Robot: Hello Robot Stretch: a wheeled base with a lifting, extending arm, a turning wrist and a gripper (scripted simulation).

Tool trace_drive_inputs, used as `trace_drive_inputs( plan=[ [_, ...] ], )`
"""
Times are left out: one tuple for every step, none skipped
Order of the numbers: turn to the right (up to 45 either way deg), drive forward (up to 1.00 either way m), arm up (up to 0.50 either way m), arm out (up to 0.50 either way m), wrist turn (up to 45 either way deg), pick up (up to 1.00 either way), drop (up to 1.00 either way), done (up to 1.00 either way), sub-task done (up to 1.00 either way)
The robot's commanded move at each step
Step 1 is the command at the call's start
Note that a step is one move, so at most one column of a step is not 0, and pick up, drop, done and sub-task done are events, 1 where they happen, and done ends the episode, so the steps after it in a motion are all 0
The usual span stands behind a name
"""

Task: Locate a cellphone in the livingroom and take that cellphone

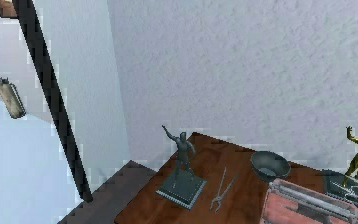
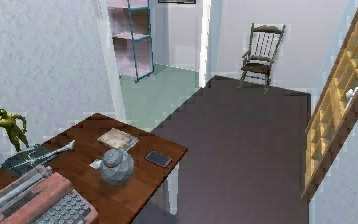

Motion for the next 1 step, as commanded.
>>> trace_drive_inputs(
  plan=[
    [0.0,0.0,0.22,0.0,0.0,0.0,0.0,0.0,0.0]
  ],
)
